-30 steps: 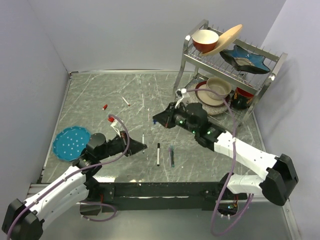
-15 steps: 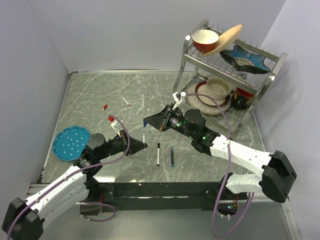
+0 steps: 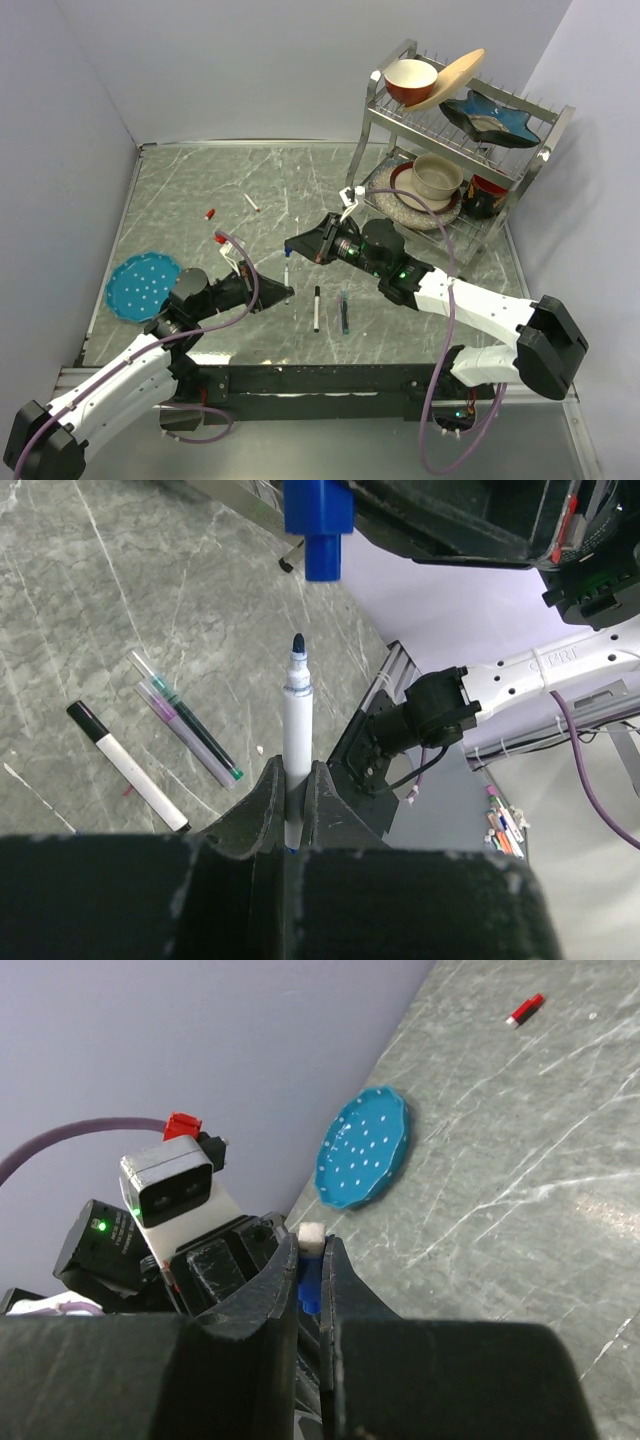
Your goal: Insert the pens into the pen caps
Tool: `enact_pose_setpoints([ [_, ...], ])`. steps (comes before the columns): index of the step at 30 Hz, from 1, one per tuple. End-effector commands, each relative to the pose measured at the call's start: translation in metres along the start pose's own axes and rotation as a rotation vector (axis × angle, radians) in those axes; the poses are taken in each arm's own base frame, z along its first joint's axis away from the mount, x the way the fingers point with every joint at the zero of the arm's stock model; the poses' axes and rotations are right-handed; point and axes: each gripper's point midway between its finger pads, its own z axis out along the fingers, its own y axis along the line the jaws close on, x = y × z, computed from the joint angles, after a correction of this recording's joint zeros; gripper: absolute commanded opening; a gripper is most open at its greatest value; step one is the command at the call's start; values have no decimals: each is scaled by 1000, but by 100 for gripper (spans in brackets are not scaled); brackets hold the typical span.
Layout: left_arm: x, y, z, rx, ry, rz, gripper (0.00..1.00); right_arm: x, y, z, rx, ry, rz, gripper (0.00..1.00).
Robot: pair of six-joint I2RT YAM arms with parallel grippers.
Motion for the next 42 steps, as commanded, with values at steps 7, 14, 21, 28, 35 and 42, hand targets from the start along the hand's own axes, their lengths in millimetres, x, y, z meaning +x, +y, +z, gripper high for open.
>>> enact_pose_setpoints([
  [7,-17,-14,0,28,-35,66,1,6,9,1,-30,5,-19,0],
  [14,-18,-15,-2,25,-36,76,1,8,1,2,-4,9,-40,0],
  [21,-18,-16,-3,28,-42,81,1,6,-1,4,6,6,-58,0],
  [28,-19,-15,-3,23,-47,86,1,11,1,2,-10,20,-49,0],
  [35,-18,-13,-2,16,-45,82,1,14,4,2,-24,36,-48,0],
  [42,-20,-12,-2,6,-54,84,1,23,3,0,-33,57,-41,0],
])
